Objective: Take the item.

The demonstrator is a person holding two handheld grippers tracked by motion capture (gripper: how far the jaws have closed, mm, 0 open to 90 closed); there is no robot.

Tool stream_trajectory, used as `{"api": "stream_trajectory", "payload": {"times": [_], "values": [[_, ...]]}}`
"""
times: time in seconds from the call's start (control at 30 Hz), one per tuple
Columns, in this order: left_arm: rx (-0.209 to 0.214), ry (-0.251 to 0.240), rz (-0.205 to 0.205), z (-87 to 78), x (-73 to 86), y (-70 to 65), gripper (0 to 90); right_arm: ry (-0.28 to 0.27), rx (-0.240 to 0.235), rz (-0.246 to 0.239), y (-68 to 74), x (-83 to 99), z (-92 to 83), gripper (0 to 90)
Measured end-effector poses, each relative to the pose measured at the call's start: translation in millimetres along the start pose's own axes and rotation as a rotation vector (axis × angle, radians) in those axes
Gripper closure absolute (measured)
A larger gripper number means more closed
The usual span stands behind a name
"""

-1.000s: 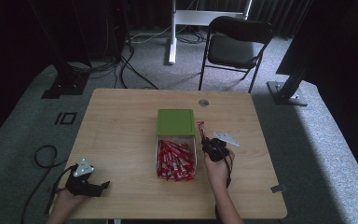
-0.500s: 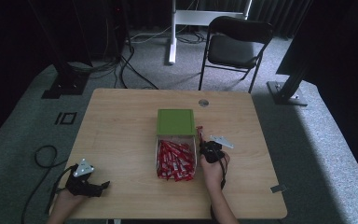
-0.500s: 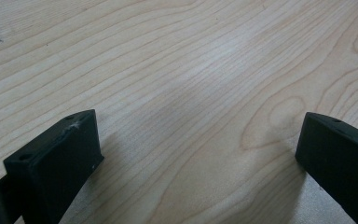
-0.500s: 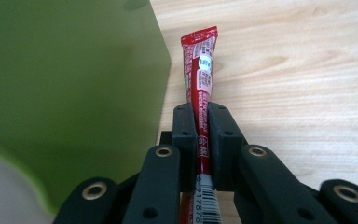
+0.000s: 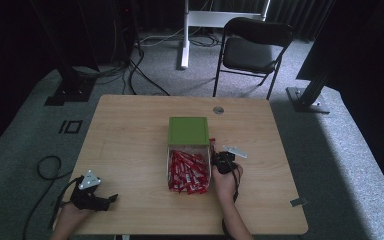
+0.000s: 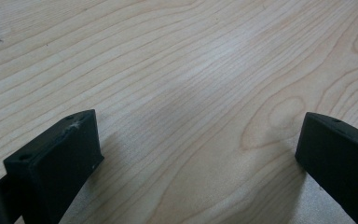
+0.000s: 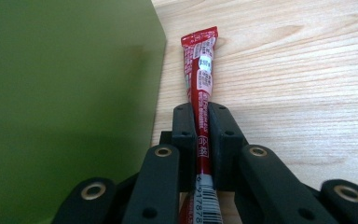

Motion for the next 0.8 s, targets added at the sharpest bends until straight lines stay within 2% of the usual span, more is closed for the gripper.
{"api": "stream_trajectory", "payload": {"times": [0.1,0.17,0.3,0.47,0.57,0.8], "values": [[0.000,0.000,0.001,0.0,0.0,0.0,0.7,0.025,-0.011,-0.002,1.4,-0.1,1.8,80.4],[0.000,0.000,0.000,0.0,0.0,0.0,0.8,0.024,-0.007,-0.010,1.6,-0.3,1.9,77.0],[0.000,0.000,0.000,0.0,0.0,0.0,0.7,0.035,-0.030,-0.024,3.7,-1.2,0.8,69.6],[0.000,0.000,0.000,0.0,0.0,0.0,0.8,0.008,-0.025,-0.046,4.1,-3.1,-8.5,65.6],[0.000,0.000,0.001,0.0,0.0,0.1,0.7,-0.022,-0.028,-0.077,2.6,-8.0,-23.5,59.1],[-0.001,0.000,0.001,0.0,0.0,0.1,0.8,-0.063,-0.028,-0.122,-2.4,-14.9,-43.6,47.8]]}}
Point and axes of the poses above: each handheld gripper's, and its own axes: z roughly forward along the jaws, x roughly out of its underside, y roughly to its left, the point moved 2 cm from there along z, roughly forward along the jaws, and after that the axes turned 14 degrees about y, right-handed, at the moved point
